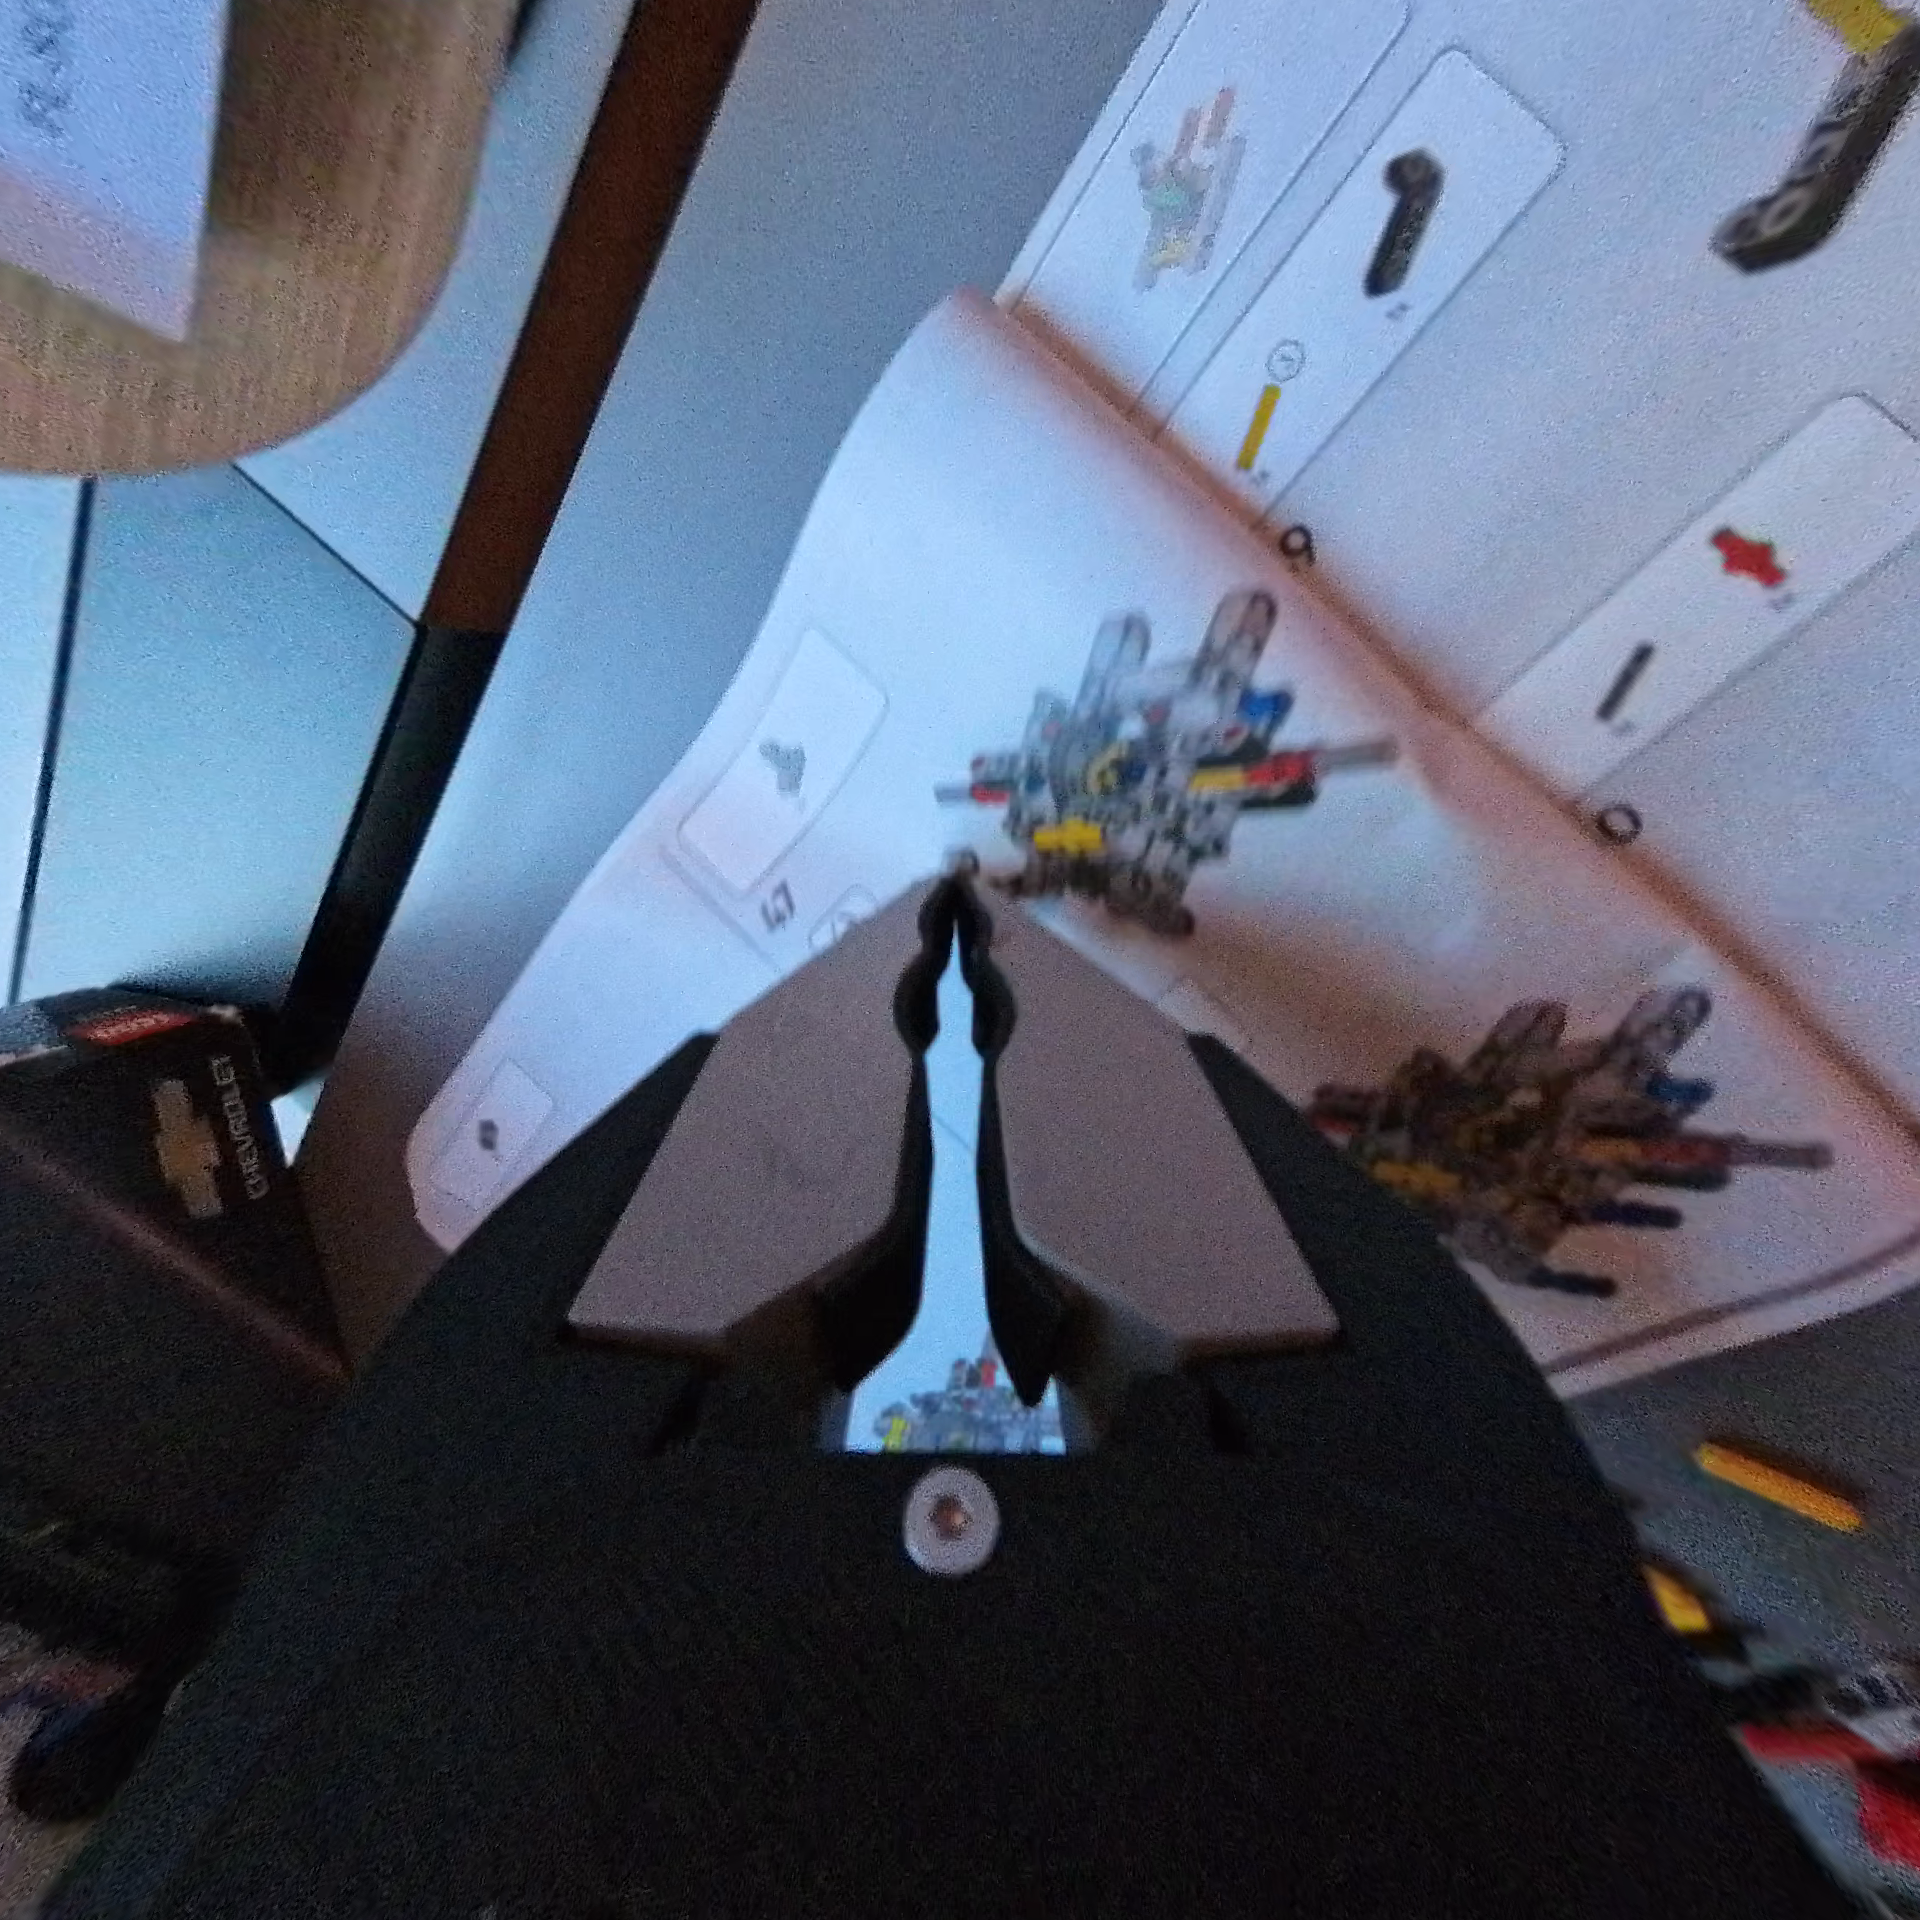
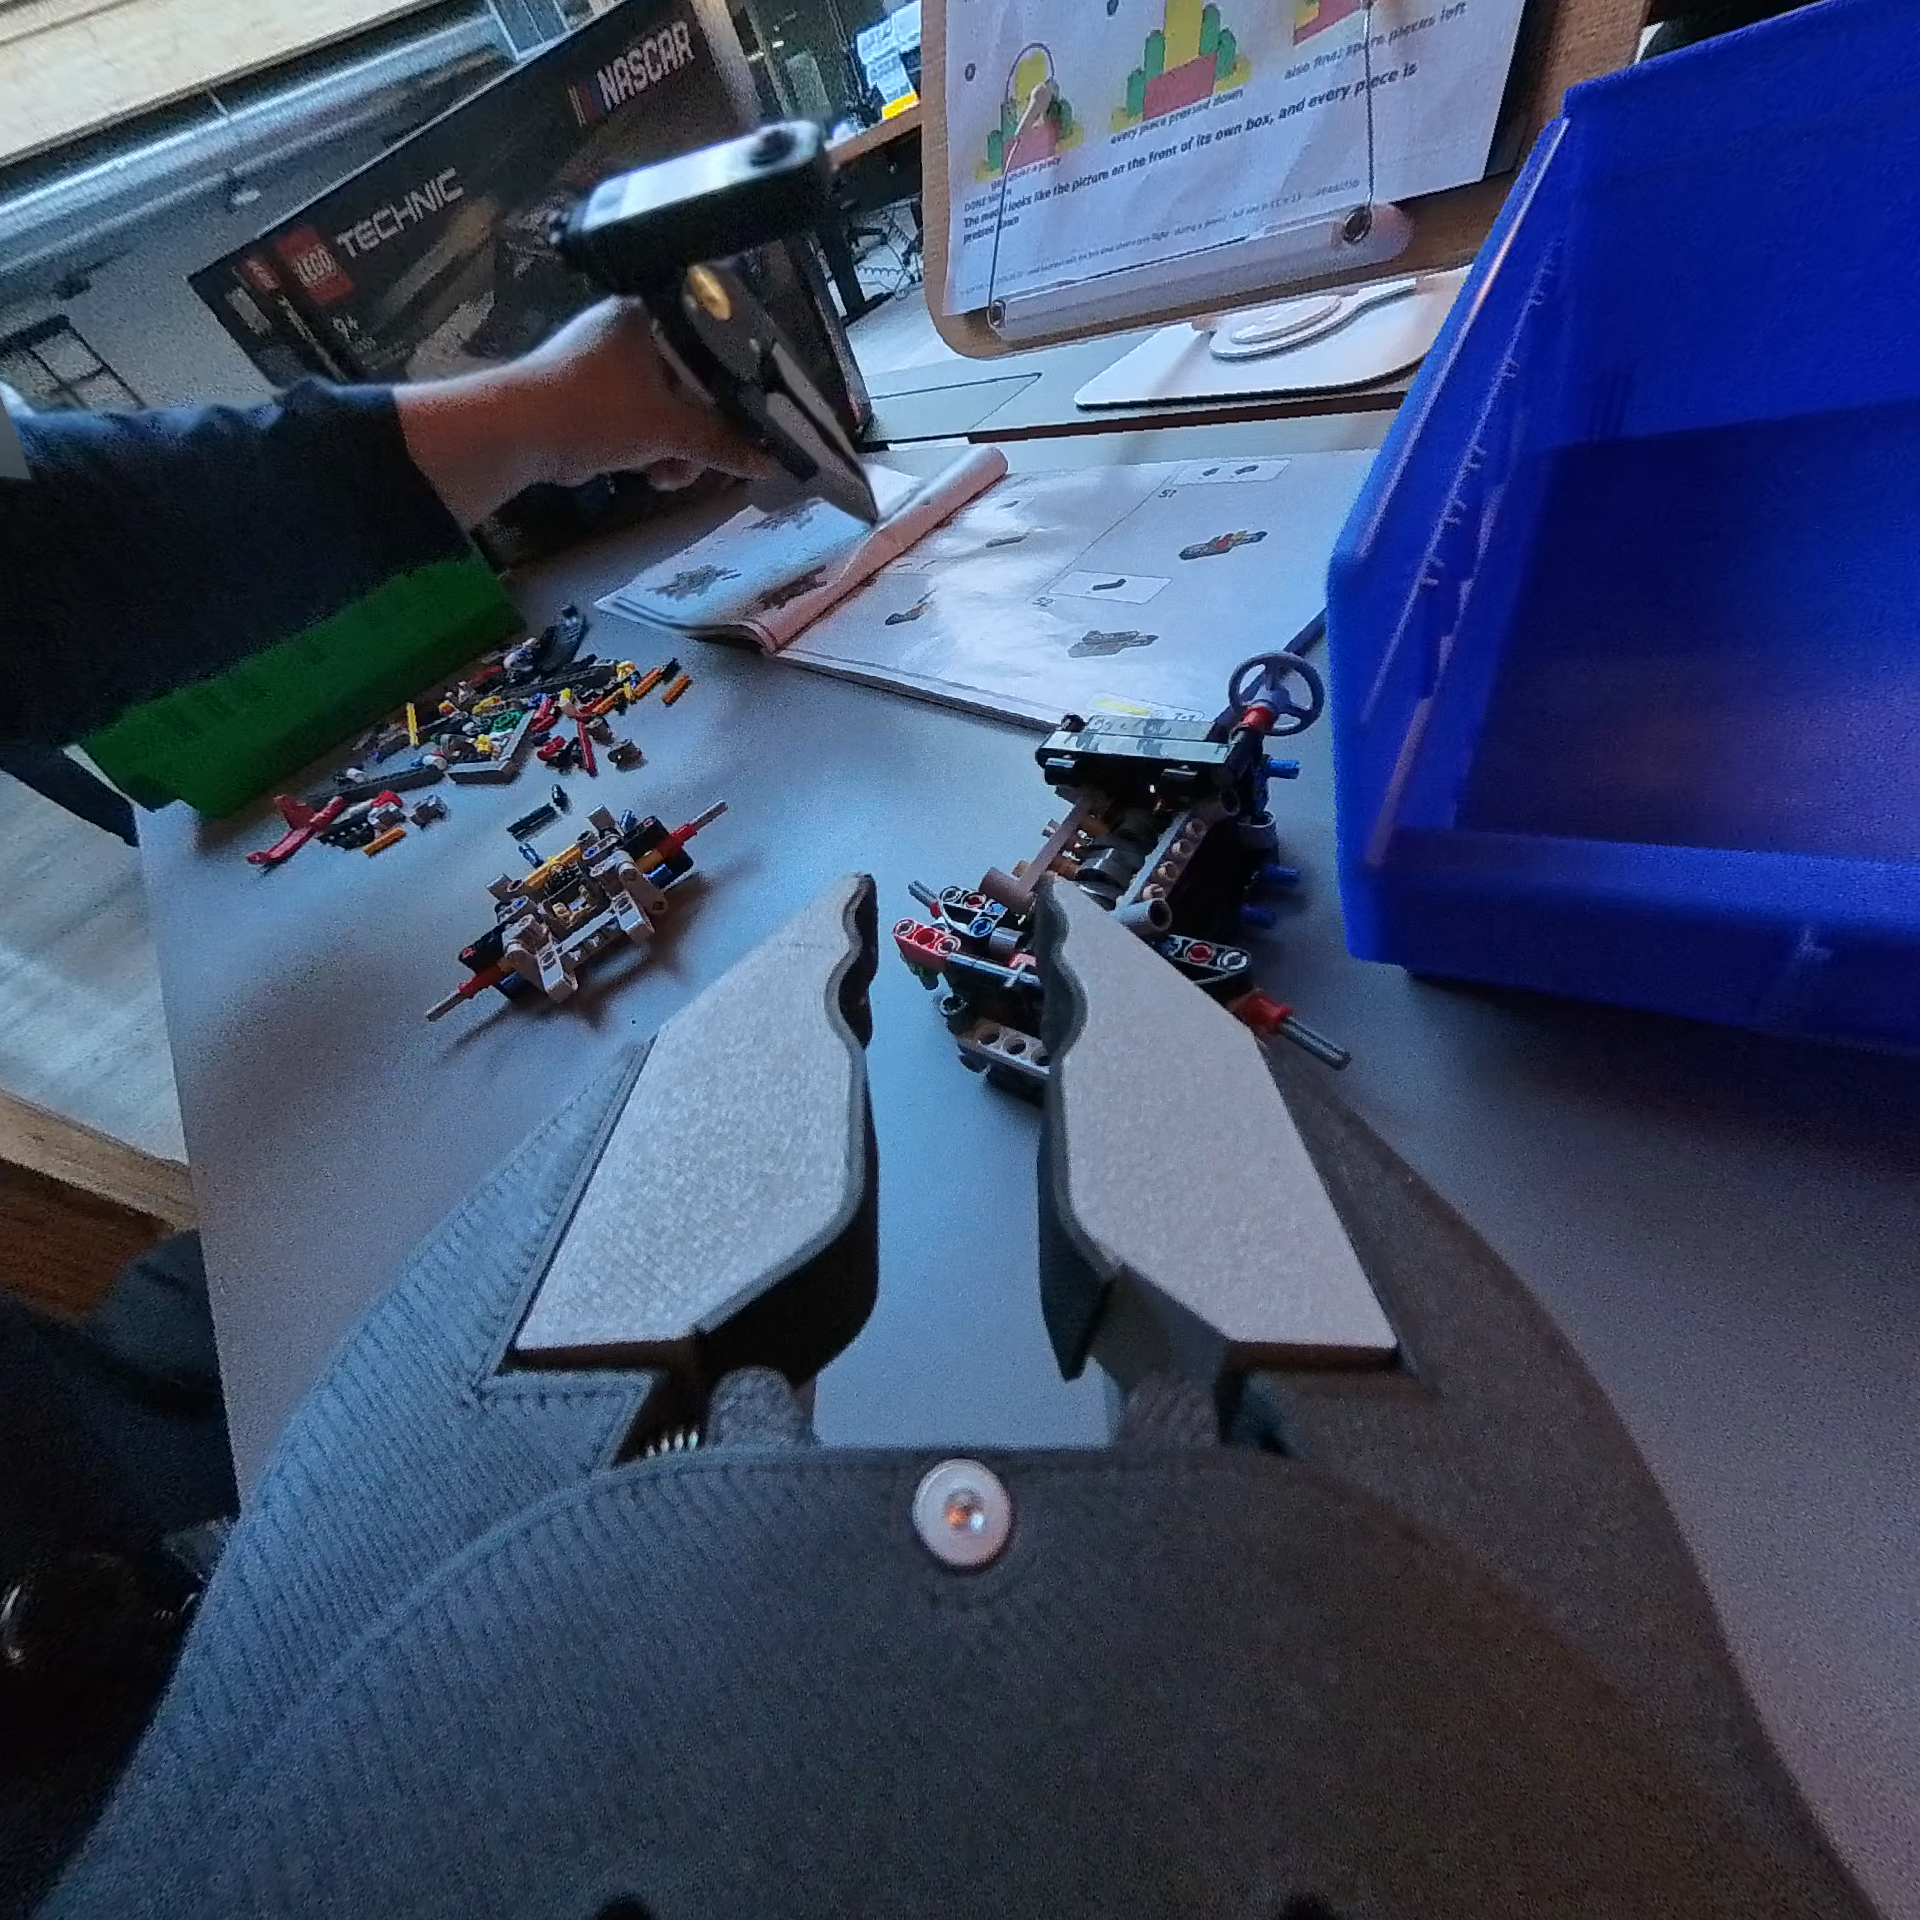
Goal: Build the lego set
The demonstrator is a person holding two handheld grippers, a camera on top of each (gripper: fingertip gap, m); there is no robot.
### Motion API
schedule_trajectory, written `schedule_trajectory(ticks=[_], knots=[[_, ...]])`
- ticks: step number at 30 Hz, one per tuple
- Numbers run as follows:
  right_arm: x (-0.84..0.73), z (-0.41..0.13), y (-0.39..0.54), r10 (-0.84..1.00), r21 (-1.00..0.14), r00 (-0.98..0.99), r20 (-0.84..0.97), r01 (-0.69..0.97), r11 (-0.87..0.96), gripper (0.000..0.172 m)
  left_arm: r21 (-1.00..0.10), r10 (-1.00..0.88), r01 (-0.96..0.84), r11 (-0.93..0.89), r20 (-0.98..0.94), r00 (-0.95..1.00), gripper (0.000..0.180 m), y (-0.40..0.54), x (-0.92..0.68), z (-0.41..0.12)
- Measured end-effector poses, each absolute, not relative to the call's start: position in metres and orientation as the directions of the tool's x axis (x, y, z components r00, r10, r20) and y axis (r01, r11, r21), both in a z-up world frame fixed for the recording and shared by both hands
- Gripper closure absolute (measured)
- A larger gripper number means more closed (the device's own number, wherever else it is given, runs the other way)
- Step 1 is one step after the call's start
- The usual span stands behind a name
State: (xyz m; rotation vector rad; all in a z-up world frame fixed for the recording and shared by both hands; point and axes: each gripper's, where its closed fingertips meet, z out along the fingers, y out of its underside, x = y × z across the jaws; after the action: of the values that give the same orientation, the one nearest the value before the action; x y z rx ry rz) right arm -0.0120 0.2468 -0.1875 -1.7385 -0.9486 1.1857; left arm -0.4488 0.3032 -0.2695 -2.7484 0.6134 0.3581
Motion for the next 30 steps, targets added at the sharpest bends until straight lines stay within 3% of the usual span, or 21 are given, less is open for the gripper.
schedule_trajectory(ticks=[2,11,16,19,24,30], knots=[[-0.013,-0.187,0.245,0.905,-0.916,0.269,-0.330,0.142,-0.376,0.144,-0.312,-0.346,-0.423,-0.850,-0.275,0.897,0.180,0.300,-0.450,-0.268],[-0.019,-0.181,0.237,0.947,-0.961,0.291,-0.138,0.193,-0.199,0.136,-0.294,-0.270,-0.391,-0.872,-0.377,0.886,0.180,0.269,-0.505,-0.232],[-0.068,-0.140,0.209,0.989,-0.969,0.146,-0.011,0.243,-0.046,0.099,-0.363,-0.226,-0.343,-0.867,-0.327,0.918,0.180,0.218,-0.503,-0.199],[-0.135,-0.107,0.199,0.993,-0.935,0.069,0.090,0.351,0.061,0.090,-0.426,-0.205,-0.333,-0.841,-0.319,0.925,0.180,0.179,-0.491,-0.172],[-0.274,-0.134,0.186,0.973,-0.772,-0.079,0.218,0.596,0.222,0.093,-0.524,-0.202,-0.314,-0.792,-0.261,0.944,0.180,0.092,-0.455,-0.159],[-0.359,-0.229,0.192,0.884,-0.412,-0.272,0.381,0.806,0.425,0.103,-0.605,-0.138,-0.212,-0.768,-0.167,0.976,0.180,0.007,-0.437,-0.178]])
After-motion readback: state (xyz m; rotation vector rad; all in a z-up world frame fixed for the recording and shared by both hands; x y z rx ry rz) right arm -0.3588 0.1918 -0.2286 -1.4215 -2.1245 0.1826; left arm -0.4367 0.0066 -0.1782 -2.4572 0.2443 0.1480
